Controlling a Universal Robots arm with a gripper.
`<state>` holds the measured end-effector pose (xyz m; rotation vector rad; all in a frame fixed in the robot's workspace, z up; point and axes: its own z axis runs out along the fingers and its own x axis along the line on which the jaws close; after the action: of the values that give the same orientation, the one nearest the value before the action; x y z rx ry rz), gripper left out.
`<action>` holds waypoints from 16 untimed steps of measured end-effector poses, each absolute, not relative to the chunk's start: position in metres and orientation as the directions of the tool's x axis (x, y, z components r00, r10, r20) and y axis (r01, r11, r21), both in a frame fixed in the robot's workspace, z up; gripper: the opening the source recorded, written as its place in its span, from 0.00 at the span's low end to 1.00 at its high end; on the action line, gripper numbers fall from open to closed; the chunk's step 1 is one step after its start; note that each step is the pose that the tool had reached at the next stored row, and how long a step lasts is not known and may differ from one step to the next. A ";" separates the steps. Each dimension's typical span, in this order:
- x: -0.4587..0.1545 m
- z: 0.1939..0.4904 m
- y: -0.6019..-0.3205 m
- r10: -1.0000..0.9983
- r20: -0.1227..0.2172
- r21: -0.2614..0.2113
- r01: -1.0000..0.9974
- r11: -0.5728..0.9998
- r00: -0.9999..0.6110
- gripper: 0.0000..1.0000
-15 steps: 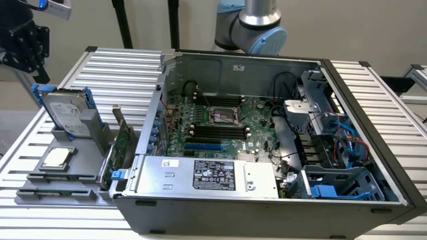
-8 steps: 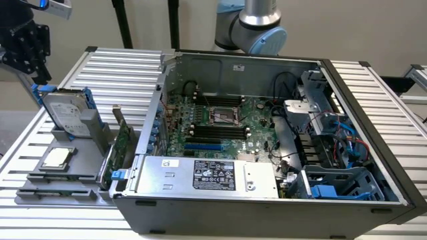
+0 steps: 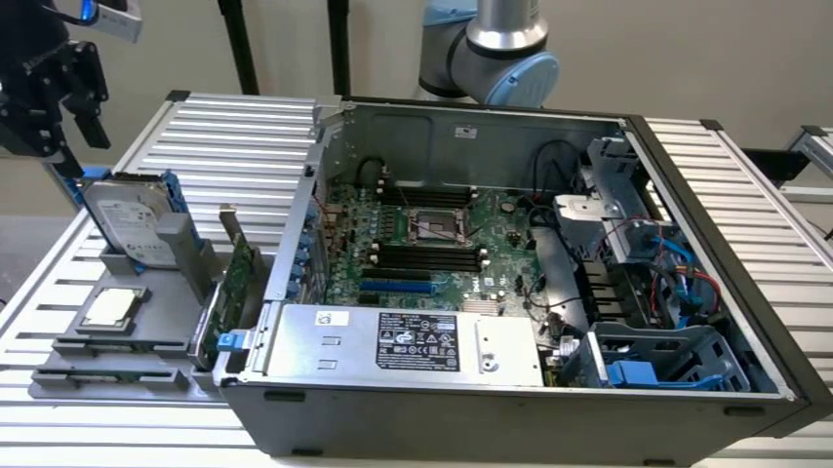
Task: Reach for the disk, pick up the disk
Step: 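Pick up the disk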
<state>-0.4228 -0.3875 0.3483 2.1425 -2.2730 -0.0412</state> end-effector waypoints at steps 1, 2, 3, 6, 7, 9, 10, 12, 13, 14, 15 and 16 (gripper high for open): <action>-0.423 0.347 -0.387 -0.998 -0.005 0.031 -0.998 0.059 -0.059 0.59; -0.423 0.345 -0.387 -0.998 -0.005 0.031 -0.998 0.059 -0.059 0.59; -0.423 0.343 -0.387 -0.998 -0.005 0.031 -0.998 0.059 -0.059 0.65; -0.424 0.338 -0.387 -0.998 -0.005 0.030 -0.998 0.058 -0.059 0.65; -0.424 0.336 -0.387 -0.998 -0.005 0.030 -0.998 0.058 -0.059 0.65; -0.425 0.332 -0.387 -0.998 -0.005 0.028 -0.998 0.058 -0.058 0.65; -0.426 0.330 -0.386 -0.998 -0.005 0.028 -0.998 0.058 -0.058 0.65; -0.427 0.327 -0.386 -0.998 -0.006 0.026 -0.998 0.057 -0.057 0.65; -0.427 0.325 -0.385 -0.998 -0.006 0.025 -0.998 0.057 -0.057 0.65; -0.427 0.323 -0.385 -0.998 -0.006 0.025 -0.998 0.057 -0.057 0.65; -0.428 0.321 -0.385 -0.998 -0.006 0.024 -0.998 0.056 -0.057 0.65; -0.428 0.319 -0.384 -0.998 -0.006 0.023 -0.998 0.056 -0.056 0.65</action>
<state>-0.4282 -0.3843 0.3194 2.1498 -2.2743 -0.0327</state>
